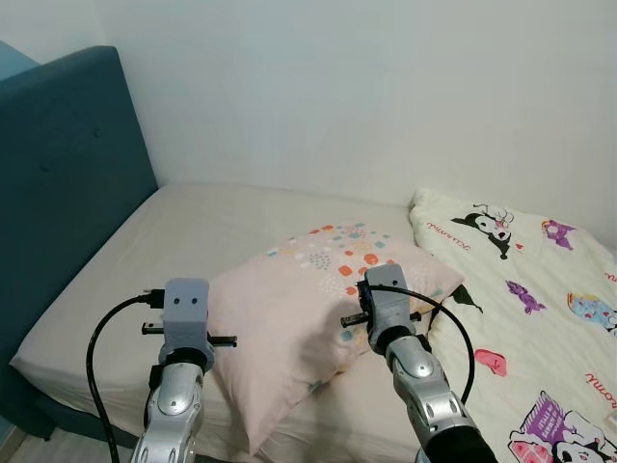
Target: Clean up the room
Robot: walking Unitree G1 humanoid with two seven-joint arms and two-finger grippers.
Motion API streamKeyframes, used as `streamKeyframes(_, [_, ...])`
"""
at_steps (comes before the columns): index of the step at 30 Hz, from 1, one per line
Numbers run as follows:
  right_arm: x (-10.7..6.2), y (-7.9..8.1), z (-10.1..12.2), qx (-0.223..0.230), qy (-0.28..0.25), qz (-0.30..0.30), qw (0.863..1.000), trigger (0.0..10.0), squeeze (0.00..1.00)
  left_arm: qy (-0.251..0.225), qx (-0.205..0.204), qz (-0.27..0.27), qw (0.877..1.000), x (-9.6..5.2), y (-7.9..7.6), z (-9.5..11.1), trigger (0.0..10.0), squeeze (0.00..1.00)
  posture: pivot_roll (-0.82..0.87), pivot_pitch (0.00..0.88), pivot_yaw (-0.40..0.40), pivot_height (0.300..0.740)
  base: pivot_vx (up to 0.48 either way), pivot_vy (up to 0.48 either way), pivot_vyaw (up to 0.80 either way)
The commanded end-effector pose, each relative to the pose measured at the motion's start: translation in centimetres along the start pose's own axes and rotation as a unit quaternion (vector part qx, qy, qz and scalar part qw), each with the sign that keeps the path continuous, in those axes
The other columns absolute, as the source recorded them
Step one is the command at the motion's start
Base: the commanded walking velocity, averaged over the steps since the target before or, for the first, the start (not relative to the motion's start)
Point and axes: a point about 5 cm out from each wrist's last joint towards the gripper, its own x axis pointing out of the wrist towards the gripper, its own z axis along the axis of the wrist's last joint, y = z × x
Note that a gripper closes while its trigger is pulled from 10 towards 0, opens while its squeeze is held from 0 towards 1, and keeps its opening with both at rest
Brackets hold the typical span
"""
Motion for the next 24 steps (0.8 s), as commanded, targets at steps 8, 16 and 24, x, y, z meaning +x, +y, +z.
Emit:
streamKeyframes(8, [-0.3,0.4,-1.2,-0.01,0.022,0.019,1.0,10.0,0.0,0.014,0.005,0.016,1.0,-0.4,0.1,-1.0,10.0,0.0,0.01,0.056,-0.11,0.74,0.0,0.0,0.0])
streamKeyframes(16, [-0.2,0.4,-1.8,0.012,0.045,0.018,0.999,10.0,0.0,0.021,0.008,0.013,1.0,-0.5,0.0,-1.4,10.0,0.0,0.01,0.059,-0.109,0.74,0.0,0.0,-0.16])
streamKeyframes(24, [-0.5,0.2,-2.4,0.009,0.057,0.023,0.998,10.0,0.0,0.021,0.006,0.017,1.0,-0.6,-0.4,-1.5,10.0,0.0,0.01,0.064,-0.151,0.74,0.0,0.0,-0.8])
